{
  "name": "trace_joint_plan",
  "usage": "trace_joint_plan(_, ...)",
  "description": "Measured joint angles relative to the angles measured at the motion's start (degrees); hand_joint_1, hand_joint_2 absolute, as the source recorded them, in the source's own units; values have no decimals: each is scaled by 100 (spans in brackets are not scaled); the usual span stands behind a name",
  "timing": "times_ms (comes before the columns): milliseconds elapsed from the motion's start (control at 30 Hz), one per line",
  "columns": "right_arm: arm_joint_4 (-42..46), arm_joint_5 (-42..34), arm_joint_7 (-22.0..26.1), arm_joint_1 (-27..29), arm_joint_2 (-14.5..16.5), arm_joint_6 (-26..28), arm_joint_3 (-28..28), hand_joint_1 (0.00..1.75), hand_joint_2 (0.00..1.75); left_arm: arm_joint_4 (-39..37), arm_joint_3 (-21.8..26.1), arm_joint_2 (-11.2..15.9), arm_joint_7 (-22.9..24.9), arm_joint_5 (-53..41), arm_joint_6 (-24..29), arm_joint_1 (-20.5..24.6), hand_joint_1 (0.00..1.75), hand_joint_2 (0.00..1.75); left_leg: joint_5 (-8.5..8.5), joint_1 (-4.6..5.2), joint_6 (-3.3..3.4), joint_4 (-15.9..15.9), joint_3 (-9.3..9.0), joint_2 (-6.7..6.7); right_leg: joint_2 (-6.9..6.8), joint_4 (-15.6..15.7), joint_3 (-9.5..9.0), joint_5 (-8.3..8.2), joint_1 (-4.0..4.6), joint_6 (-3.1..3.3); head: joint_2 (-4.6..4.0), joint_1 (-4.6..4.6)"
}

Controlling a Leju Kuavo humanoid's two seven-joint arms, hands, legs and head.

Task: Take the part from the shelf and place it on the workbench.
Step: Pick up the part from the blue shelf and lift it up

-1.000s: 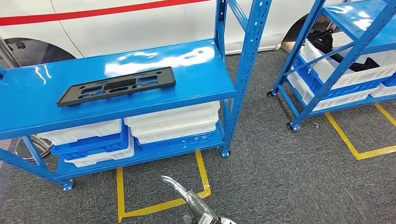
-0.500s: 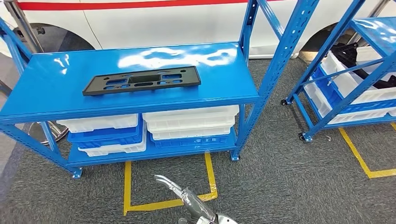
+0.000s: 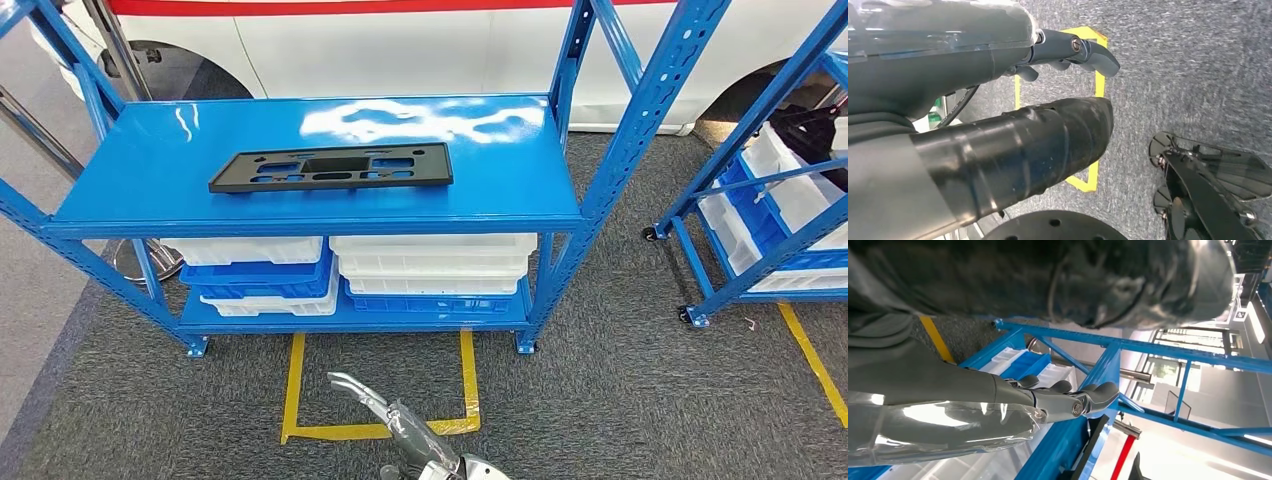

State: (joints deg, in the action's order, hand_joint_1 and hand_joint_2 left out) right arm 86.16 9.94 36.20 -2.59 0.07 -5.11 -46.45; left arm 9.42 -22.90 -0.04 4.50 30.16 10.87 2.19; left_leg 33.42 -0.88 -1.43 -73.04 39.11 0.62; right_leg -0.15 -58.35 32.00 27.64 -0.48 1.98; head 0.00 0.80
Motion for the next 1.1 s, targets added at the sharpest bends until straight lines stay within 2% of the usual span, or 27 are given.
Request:
trace_joint_plan(67, 0, -2, -1, -1, 1, 0, -1, 0, 0, 0, -2, 2, -3, 0, 1, -6, 0, 0, -389, -15, 0, 714, -354, -26, -8, -27, -11, 28, -5, -29, 0, 0)
trace_joint_plan(133, 0, -2, -1, -3, 1, 0, -2, 0, 0, 0, -4, 5, -4, 0, 1, -7, 0, 0, -595, 0, 34, 1340, -661, -37, -9, -69, -1, 55, 13, -78, 0, 1)
trace_joint_plan(167, 0, -2, -1, -5, 1, 0, -2, 0, 0, 0, -5, 7, -6, 1, 1, -5, 0, 0, -597, 13, 58, 1448, -709, -35, -11, -80, 7, 59, 22, -104, 0, 2)
trace_joint_plan(233, 1, -2, -1, -8, 1, 0, -2, 0, 0, 0, -7, 6, -15, 4, 2, -4, 0, 0, -601, 22, 115, 1464, -712, -24, -13, -75, 8, 52, 30, -153, 0, 4)
trace_joint_plan(300, 10, -2, 0, -11, -2, 1, -2, 0, 0, 0, -8, 3, -22, 7, 3, -3, 0, 0, -628, 2, 189, 1510, -733, -30, -4, -186, 45, 155, 26, -200, 0, 6)
trace_joint_plan(333, 15, -2, -1, -12, -4, 3, -2, 0, 0, 0, -9, 1, -26, 6, 3, -2, 0, 0, -641, -10, 226, 1532, -742, -36, 3, -392, 136, 290, 26, -220, 0, 7)
trace_joint_plan(400, 18, -2, -12, -10, -10, 14, -2, 0, 0, 0, -10, 3, -42, 2, 3, -3, 0, 0, -646, -7, 274, 1537, -741, -45, 9, -1116, 480, 648, 14, -244, 0, 10)
trace_joint_plan(433, 17, -1, -22, -7, -13, 20, -2, 0, 0, 0, -10, 7, -54, -4, 2, -4, 0, 0, -645, -4, 281, 1535, -738, -43, 10, -1472, 655, 767, 10, -250, 0, 9)
trace_joint_plan(467, 16, 1, -31, -3, -16, 25, -2, 0, 0, 0, -12, 10, -62, -12, 0, -5, 0, 0, -641, -1, 285, 1531, -740, -40, 10, -1673, 760, 787, 7, -253, 0, 9)
trace_joint_plan(500, 15, 4, -38, -2, -18, 28, -2, 0, 0, 0, -14, 14, -69, -22, -3, -6, 0, 0, -637, 0, 284, 1525, -745, -34, 10, -1650, 761, 691, 6, -249, 0, 9)
trace_joint_plan(533, 15, 7, -45, -1, -18, 30, -2, 0, 0, 0, -17, 15, -72, -33, -5, -6, 0, 0, -630, 0, 279, 1516, -753, -25, 10, -1405, 655, 506, 6, -238, 0, 10)
trace_joint_plan(567, 15, 10, -49, -2, -18, 31, -2, 0, 0, 0, -24, 15, -71, -45, -9, -6, 0, 0, -619, 0, 268, 1505, -760, -17, 12, -1003, 474, 288, 6, -217, 0, 10)
trace_joint_plan(633, 16, 14, -55, -4, -16, 33, -2, 0, 0, 0, -45, 14, -62, -68, -9, -3, 0, 0, -592, 20, 227, 1476, -754, -7, 18, -329, 168, 43, 25, -178, 0, 9)
trace_joint_plan(667, 17, 15, -56, -4, -15, 36, -3, 0, 0, 0, -56, 14, -53, -78, -5, -2, 0, 0, -585, 28, 201, 1467, -746, -6, 24, -169, 104, 18, 33, -164, 0, 8)
trace_joint_plan(733, 17, 16, -58, -3, -14, 43, -5, 0, 0, 0, -78, 16, -33, -89, 4, -1, 0, 0, -590, 29, 139, 1479, -741, -6, 35, -124, 103, 24, 43, -136, 0, 7)
trace_joint_plan(800, 17, 16, -60, -5, -9, 46, -8, 0, 0, 0, -105, 22, -16, -90, 10, -2, 0, 0, -520, 17, 81, 1419, -723, -14, 29, -68, 73, -8, 26, -76, 0, 7)
trace_joint_plan(867, 17, 17, -61, -9, -3, 46, -10, 0, 0, 0, -130, 27, 4, -89, 14, -1, 0, 0, -234, 6, 38, 980, -535, -24, 5, -23, 44, -31, 8, -24, 0, 4)
trace_joint_plan(933, 16, 18, -63, -10, -3, 46, -12, 0, 0, 0, -142, 29, 16, -88, 14, -1, 0, 0, 98, 3, 6, 258, -205, -28, -14, -24, 46, -27, 18, -2, 0, 2)
trace_joint_plan(967, 15, 19, -64, -9, -3, 46, -13, 0, 0, 0, -146, 30, 18, -88, 14, -2, 0, 0, 154, 2, -4, 10, -87, -28, -18, -27, 44, -22, 23, 4, 0, 2)
trace_joint_plan(1000, 15, 19, -66, -10, -3, 46, -13, 0, 0, 0, -149, 31, 20, -88, 14, -5, 0, 0, 97, 2, -8, -36, -62, -28, -18, -29, 38, -17, 26, 8, 0, 2)
trace_joint_plan(1033, 15, 20, -67, -10, -3, 46, -13, 0, 0, 0, -151, 31, 22, -88, 13, -9, 0, 0, -63, 2, -4, 135, -137, -28, -14, -32, 27, -12, 27, 8, 0, 1)
trace_joint_plan(1100, 15, 21, -68, -10, -3, 46, -13, 0, 0, 0, -152, 35, 24, -87, 13, -11, 0, 0, -458, 7, 25, 870, -477, -32, -5, -39, 3, 7, 33, -14, 0, 2)
